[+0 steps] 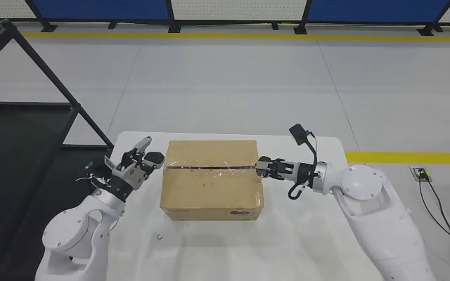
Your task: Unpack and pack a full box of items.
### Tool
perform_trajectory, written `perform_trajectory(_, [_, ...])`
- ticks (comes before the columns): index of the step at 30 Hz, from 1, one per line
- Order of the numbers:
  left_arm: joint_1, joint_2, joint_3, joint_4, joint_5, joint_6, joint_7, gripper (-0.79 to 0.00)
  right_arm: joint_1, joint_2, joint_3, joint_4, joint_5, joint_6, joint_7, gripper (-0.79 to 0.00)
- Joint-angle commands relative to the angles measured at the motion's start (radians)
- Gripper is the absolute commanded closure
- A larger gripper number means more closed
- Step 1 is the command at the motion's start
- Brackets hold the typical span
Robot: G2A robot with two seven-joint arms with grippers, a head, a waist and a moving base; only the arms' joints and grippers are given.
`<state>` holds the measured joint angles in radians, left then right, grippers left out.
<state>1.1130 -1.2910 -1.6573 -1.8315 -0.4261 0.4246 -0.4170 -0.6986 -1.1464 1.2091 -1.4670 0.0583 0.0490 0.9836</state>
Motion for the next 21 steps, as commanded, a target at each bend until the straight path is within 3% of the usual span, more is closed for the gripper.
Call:
perform_trajectory(1, [-0.040, 0.002, 0.032, 0.046, 0.030, 0.017, -0.001, 0.000, 0.000, 0.000, 0.000, 0.000, 0.000, 0.000, 0.000, 0.000])
perform_trajectory(8, [-0.118, 0.008, 0.121, 0.171, 0.140, 0.036, 0.003, 0.000, 0.000, 0.000, 0.000, 0.000, 0.000, 0.000, 0.000, 0.000])
perform_trajectory(16, [-0.081, 0.023, 0.112, 0.163, 0.160, 0.041, -0.084, 0.000, 0.000, 0.000, 0.000, 0.000, 0.000, 0.000, 0.000, 0.000])
perform_trajectory(21, [-0.068, 0.029, 0.114, 0.169, 0.189, 0.033, -0.061, 0.000, 0.000, 0.000, 0.000, 0.000, 0.000, 0.000, 0.000, 0.000])
